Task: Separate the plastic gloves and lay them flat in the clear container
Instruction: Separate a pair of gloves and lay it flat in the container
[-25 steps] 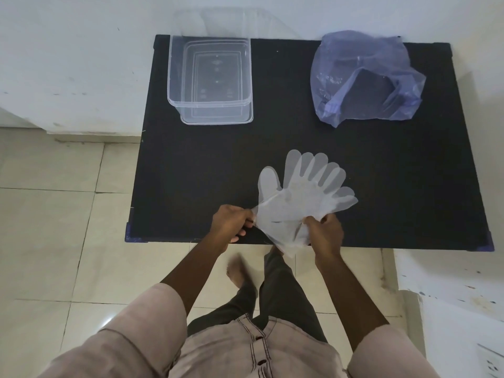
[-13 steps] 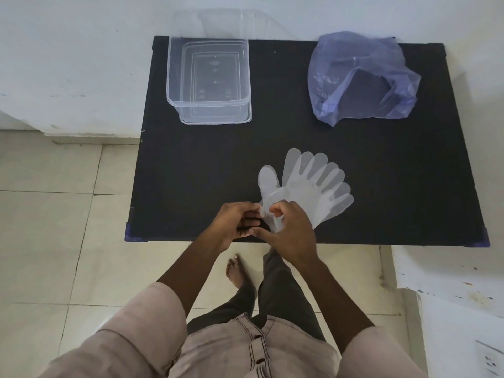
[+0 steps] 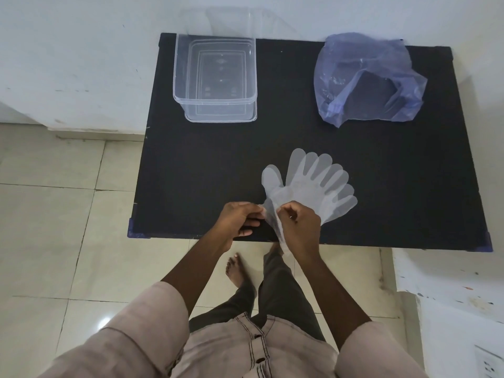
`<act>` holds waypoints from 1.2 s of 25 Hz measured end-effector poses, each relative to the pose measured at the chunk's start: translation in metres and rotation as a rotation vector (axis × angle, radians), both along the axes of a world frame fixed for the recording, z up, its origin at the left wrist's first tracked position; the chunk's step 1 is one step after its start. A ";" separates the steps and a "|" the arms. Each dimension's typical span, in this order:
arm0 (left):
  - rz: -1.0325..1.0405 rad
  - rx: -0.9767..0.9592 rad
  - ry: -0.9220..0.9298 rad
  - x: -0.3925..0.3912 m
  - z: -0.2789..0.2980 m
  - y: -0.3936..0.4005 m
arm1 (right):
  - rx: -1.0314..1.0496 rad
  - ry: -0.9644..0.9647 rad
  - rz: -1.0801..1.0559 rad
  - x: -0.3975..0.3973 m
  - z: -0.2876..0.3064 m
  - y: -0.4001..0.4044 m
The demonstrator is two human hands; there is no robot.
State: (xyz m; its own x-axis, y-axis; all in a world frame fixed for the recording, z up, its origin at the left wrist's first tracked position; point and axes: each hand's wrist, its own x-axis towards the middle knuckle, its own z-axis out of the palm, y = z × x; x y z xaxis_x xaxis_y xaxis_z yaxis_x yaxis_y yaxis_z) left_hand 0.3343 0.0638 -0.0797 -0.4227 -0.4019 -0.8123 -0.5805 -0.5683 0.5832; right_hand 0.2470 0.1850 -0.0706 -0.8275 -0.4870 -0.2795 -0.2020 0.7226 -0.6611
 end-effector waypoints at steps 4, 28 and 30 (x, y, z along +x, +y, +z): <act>-0.105 -0.227 -0.088 0.007 -0.008 0.003 | 0.016 -0.090 -0.062 -0.014 -0.001 0.003; -1.420 -1.164 -0.049 0.026 -0.039 0.050 | -0.033 0.009 0.030 -0.095 0.073 0.004; -1.477 -1.152 -0.063 0.022 -0.033 0.048 | -0.047 0.033 0.040 -0.112 0.095 0.004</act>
State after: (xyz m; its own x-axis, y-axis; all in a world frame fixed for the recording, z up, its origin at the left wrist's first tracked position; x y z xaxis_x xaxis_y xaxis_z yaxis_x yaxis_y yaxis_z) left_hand 0.3568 0.1115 -0.1124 -0.8793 -0.0785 -0.4698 -0.2059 0.9520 0.2263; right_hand 0.1352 0.1892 0.0241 -0.8156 -0.5316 -0.2286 -0.2521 0.6821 -0.6864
